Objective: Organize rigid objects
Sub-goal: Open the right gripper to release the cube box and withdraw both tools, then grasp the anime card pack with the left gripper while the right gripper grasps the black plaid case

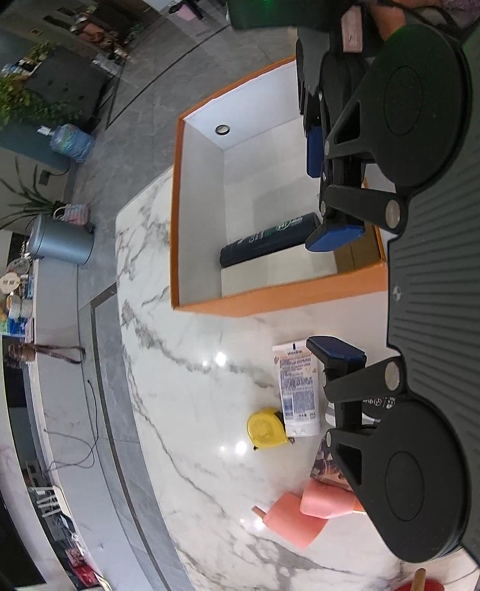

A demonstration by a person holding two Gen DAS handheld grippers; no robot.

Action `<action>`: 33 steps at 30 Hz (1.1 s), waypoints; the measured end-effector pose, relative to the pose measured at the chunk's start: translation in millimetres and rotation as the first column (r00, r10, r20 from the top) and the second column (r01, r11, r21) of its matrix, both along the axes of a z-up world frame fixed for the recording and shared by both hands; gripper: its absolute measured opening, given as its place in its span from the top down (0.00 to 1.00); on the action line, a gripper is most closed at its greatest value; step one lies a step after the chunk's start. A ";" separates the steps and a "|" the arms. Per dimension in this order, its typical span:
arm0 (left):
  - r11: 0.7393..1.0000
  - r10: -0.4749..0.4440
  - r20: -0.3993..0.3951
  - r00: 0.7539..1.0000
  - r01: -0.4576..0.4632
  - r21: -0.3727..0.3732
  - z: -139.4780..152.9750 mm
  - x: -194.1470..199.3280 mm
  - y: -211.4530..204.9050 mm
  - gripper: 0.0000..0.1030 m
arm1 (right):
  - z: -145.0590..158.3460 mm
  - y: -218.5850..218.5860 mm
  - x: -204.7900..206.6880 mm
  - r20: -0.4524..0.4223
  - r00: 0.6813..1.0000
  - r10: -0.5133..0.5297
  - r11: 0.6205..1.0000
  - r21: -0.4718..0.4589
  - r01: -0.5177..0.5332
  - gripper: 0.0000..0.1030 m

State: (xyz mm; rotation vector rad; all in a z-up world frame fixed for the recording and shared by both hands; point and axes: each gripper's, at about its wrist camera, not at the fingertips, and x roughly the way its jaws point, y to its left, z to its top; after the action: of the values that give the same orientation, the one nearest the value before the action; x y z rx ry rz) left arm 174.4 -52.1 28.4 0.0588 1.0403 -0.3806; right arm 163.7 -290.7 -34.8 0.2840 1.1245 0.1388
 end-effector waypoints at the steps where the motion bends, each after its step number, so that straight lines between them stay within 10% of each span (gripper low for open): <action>1: 1.000 0.009 0.003 1.000 -0.009 -0.007 1.1 0.3 4.1 0.40 | 5.0 2.7 -1.2 0.019 1.000 0.007 1.000 0.002 -0.007 0.51; 20: 0.982 0.182 0.055 0.982 -0.178 -0.071 -16.1 -13.8 93.9 0.39 | 47.8 93.7 -12.7 0.294 0.930 0.222 0.975 -0.050 -0.216 0.51; 33: 0.966 0.260 0.033 0.965 -0.259 -0.027 -55.2 1.2 149.0 0.36 | 10.9 162.6 -1.8 0.178 0.936 0.303 0.952 -0.005 -0.307 0.51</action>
State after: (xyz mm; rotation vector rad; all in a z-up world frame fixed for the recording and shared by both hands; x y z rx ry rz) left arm 175.6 96.9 -26.8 -0.0896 0.9932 -0.1521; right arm 161.8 -128.2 -24.0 0.1122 0.9845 0.4456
